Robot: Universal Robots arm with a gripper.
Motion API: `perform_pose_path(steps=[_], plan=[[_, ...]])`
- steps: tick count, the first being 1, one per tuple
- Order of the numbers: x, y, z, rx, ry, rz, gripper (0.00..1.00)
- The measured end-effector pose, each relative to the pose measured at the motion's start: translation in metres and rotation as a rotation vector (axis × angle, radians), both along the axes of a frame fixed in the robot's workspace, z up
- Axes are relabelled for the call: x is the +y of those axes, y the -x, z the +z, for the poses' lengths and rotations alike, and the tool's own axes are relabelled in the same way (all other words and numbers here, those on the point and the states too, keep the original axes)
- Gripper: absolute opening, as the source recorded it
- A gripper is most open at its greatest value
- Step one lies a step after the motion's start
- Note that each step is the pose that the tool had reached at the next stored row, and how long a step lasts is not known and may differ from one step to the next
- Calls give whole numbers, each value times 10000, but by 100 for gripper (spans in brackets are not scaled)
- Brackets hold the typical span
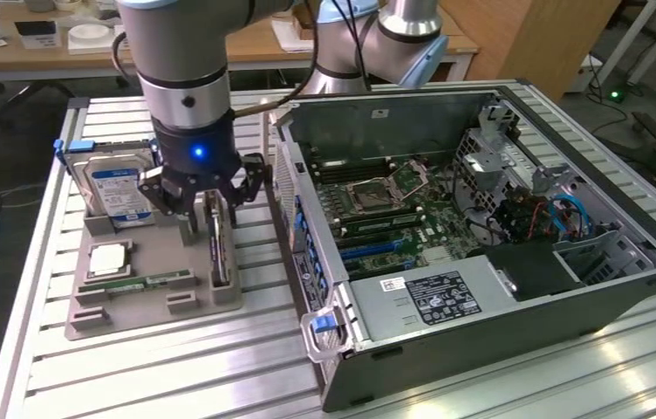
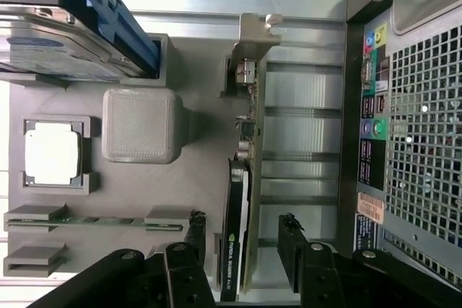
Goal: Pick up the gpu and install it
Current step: 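Pick up the gpu and move the gpu toward the slot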
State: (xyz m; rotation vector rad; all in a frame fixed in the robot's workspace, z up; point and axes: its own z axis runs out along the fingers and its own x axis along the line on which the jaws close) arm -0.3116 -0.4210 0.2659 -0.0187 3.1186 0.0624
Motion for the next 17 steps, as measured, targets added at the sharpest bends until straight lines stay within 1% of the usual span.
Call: perform_pose_path(steps=[9,17], plan=[[1,0,-164,-4,0,-22,53],[3,-7,-309,-3,1,-317,53]])
